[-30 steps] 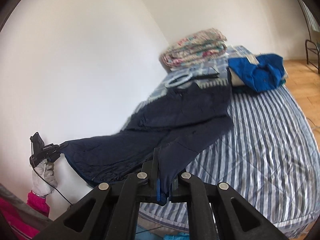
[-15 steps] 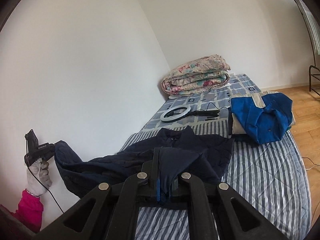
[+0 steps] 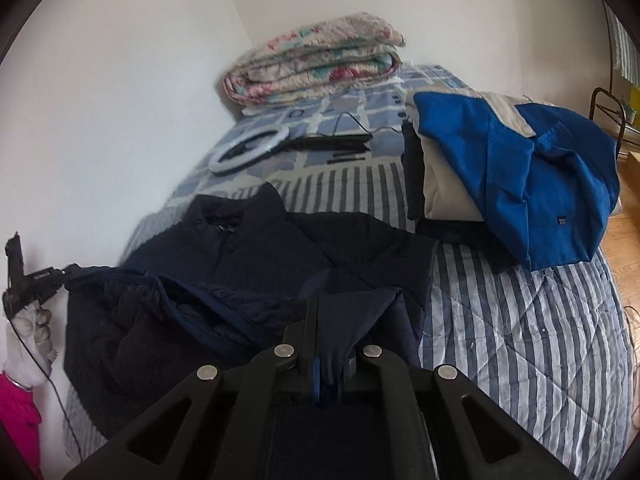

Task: Fold large clothes
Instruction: 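Lower the folded hem onto the jacket and open both grippers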

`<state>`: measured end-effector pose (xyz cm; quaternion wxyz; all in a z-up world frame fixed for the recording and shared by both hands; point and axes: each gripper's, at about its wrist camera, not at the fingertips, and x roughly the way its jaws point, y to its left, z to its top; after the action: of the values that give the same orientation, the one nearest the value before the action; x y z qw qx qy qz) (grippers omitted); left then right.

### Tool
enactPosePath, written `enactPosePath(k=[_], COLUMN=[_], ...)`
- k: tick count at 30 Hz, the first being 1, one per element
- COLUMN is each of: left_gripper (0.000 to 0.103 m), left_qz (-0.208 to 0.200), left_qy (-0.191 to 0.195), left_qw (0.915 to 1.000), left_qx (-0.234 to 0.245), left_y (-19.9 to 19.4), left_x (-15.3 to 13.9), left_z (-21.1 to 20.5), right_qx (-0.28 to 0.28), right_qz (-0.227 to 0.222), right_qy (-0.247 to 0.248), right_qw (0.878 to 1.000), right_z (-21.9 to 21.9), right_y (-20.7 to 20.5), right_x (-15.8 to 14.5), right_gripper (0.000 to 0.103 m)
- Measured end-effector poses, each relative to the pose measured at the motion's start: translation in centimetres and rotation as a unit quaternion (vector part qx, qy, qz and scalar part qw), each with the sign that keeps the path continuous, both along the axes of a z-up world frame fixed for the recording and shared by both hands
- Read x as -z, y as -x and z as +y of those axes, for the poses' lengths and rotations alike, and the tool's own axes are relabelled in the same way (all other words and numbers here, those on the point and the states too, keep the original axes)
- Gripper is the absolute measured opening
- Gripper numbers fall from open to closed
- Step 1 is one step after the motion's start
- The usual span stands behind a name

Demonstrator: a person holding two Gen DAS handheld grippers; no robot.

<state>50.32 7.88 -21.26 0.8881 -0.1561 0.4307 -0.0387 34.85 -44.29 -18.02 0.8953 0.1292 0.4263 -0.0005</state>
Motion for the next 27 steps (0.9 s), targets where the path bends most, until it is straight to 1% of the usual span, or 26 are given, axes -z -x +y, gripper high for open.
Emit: enactPosePath(k=[2, 3, 5, 7, 9, 11, 12, 14, 15, 16, 18, 19, 20, 21, 22, 23, 24, 26, 27], left_gripper=[0.003, 0.003, 0.003, 0.004, 0.013, 0.041, 0.047, 0.062, 0.066, 0.068, 0.068, 0.068, 0.068, 0.068, 0.068, 0.068, 0.068, 0.068, 0.068], left_qz=[0.014, 0.02, 0.032, 0.044, 0.059, 0.073, 0.073, 0.063, 0.055, 0.046, 0.024, 0.015, 0.012, 0.022, 0.033, 0.054, 0.07, 0.086, 0.094], left_qy=[-0.023, -0.028, -0.026, -0.015, 0.003, 0.026, 0.038, 0.047, 0.048, 0.048, 0.039, 0.029, 0.009, -0.007, -0.016, -0.026, -0.029, -0.027, -0.033], left_qw=[0.9996, 0.9994, 0.9992, 0.9989, 0.9982, 0.9969, 0.9963, 0.9961, 0.9962, 0.9964, 0.9974, 0.998, 0.9982, 0.9977, 0.997, 0.9956, 0.9944, 0.9927, 0.9924], left_qx=[-0.002, -0.001, -0.004, -0.008, -0.002, 0.015, 0.025, 0.039, 0.047, 0.053, 0.055, 0.054, 0.059, 0.064, 0.068, 0.072, 0.073, 0.079, 0.073], left_y=[-0.6, -0.8, -1.1, -1.6, -2.0, -1.9, -1.9, -1.5, -1.2, -0.9, -0.1, 0.3, 0.8, 1.0, 0.9, 0.9, 0.9, 0.7, 0.5], left_x=[2.0, 2.8, 4.0, 4.7, 5.0, 4.5, 4.0, 2.5, 1.7, 0.7, -0.8, -1.2, -1.1, -0.6, -0.1, 1.1, 2.1, 3.7, 4.6], left_z=[-0.7, -1.0, -0.9, -0.6, -0.2, 0.3, 0.5, 1.1, 1.4, 2.0, 3.1, 3.7, 4.2, 4.5, 4.7, 4.9, 5.1, 5.1, 5.1], right_qx=[0.002, 0.002, 0.0, 0.001, -0.004, -0.013, -0.02, -0.027, -0.026, -0.027, -0.017, -0.01, -0.004, 0.002, 0.004, 0.007, 0.01, 0.012, 0.012], right_qz=[0.027, 0.036, 0.049, 0.055, 0.053, 0.05, 0.042, 0.023, 0.01, -0.001, -0.01, -0.008, -0.004, 0.005, 0.018, 0.03, 0.042, 0.058, 0.063], right_qy=[0.021, 0.03, 0.03, 0.024, 0.003, -0.024, -0.047, -0.075, -0.082, -0.09, -0.089, -0.08, -0.07, -0.059, -0.054, -0.051, -0.052, -0.062, -0.068], right_qw=[0.999, 0.999, 0.998, 0.998, 0.999, 0.998, 0.998, 0.997, 0.996, 0.996, 0.996, 0.997, 0.998, 0.998, 0.998, 0.998, 0.998, 0.996, 0.996], right_z=[0.2, 0.4, 0.2, -0.2, -0.7, -1.4, -2.0, -2.7, -3.2, -3.8, -4.8, -5.4, -5.7, -6.1, -6.4, -6.6, -6.8, -7.1, -7.1], right_y=[-1.5, -2.1, -2.9, -3.2, -3.2, -3.1, -2.7, -1.8, -1.2, -0.5, 0.6, 1.4, 1.8, 2.4, 2.8, 3.0, 3.1, 3.3, 3.1], right_x=[2.4, 3.3, 4.7, 5.4, 5.5, 5.0, 4.6, 3.7, 3.1, 2.6, 2.1, 2.2, 2.4, 2.9, 3.6, 4.2, 4.9, 6.3, 6.8], right_gripper=[0.002, 0.002, 0.002, 0.003, 0.008, 0.025, 0.03, 0.054, 0.059, 0.064, 0.064, 0.064, 0.064, 0.064, 0.064, 0.064, 0.064, 0.064, 0.064])
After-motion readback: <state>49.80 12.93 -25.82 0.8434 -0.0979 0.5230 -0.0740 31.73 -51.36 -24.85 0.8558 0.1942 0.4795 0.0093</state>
